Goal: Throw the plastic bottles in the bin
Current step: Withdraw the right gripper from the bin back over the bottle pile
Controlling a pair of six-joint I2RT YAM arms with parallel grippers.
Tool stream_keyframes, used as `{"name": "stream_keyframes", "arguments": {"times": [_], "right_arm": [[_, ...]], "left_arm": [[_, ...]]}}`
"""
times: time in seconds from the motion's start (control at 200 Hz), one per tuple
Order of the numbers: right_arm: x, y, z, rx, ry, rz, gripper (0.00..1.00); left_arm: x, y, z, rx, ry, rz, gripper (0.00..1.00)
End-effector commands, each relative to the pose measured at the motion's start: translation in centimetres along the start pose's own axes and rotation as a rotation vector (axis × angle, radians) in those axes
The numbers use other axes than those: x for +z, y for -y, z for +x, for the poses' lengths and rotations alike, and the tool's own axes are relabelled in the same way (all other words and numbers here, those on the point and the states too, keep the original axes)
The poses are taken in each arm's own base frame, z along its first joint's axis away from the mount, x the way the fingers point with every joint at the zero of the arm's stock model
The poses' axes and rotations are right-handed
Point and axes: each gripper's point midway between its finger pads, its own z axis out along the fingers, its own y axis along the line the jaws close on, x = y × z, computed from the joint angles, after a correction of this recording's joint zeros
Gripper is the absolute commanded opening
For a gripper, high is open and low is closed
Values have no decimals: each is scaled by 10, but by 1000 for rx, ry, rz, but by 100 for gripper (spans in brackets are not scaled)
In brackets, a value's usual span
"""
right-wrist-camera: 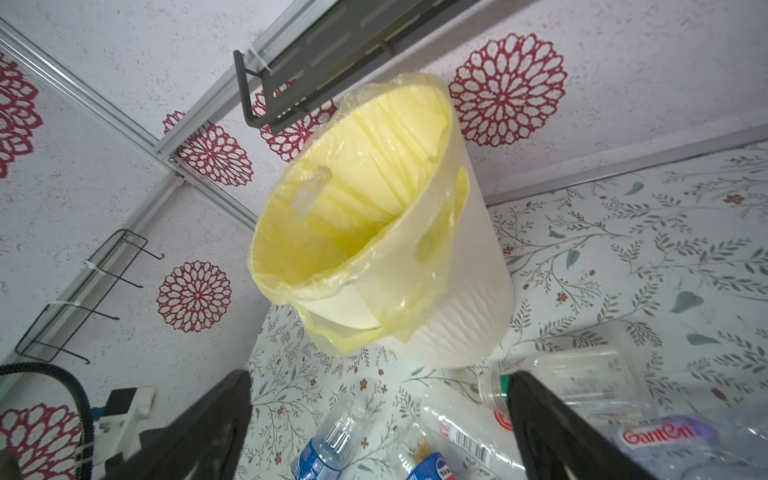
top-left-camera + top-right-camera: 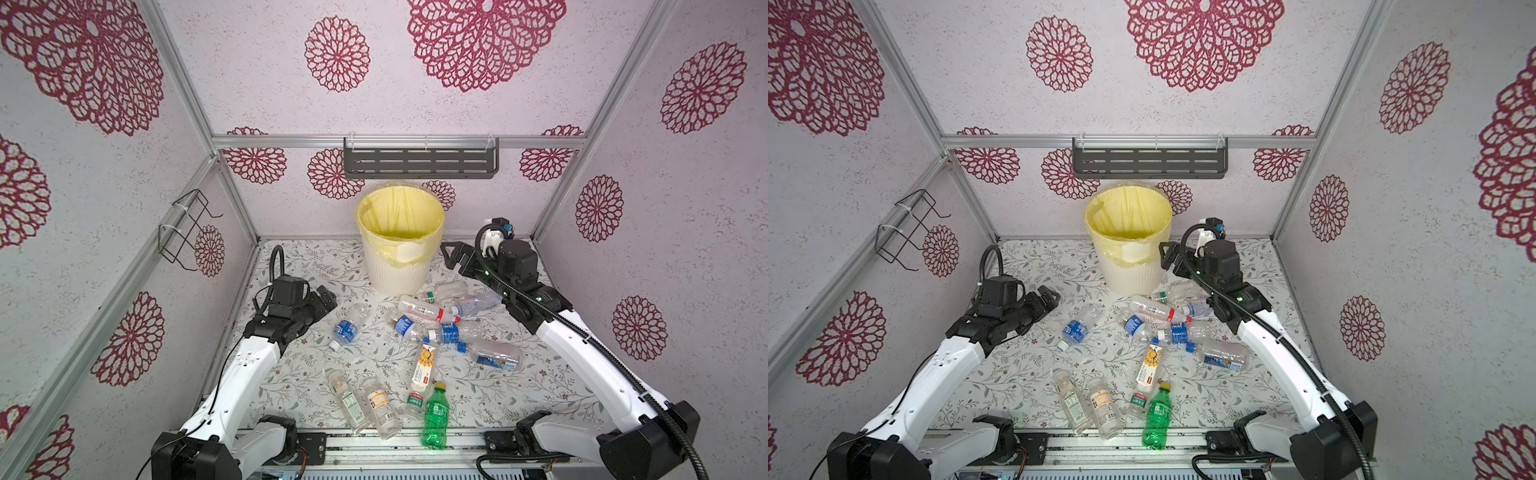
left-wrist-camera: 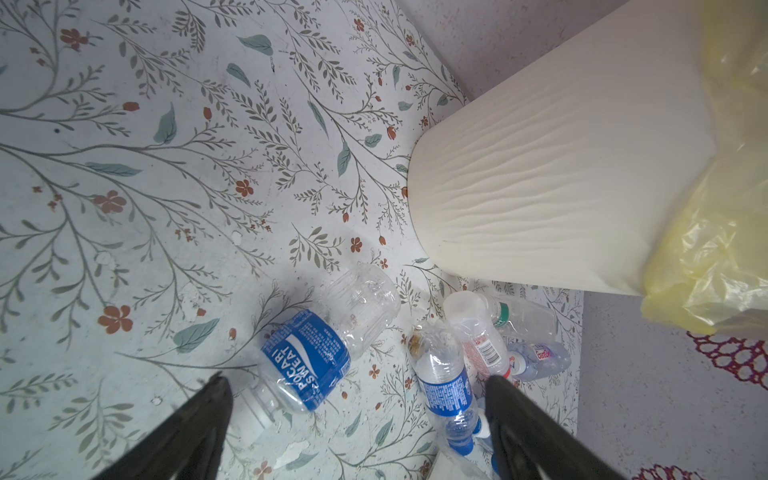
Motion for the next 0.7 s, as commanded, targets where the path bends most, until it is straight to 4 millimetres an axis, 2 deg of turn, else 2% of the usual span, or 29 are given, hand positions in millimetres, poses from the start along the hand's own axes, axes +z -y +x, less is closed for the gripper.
{"name": "stream_keyframes", "arguments": {"times": [0.0,0.255,0.511,0.696], "right_arm": [[-21,4,-4,11,45,17,99],[-38,42,39,50,-7,99,99],[-58,69,68,65,-45,167,99],[-67,83,88,82,-62,186,99]], "left_arm": [[2,-8,11,-29,-25,-20,97],[-2,-10,23,-33,-51,-40,97],[-15,-6,42,-89,-86,-38,97],[-27,-13,50,-76,-79,-104,97]]}}
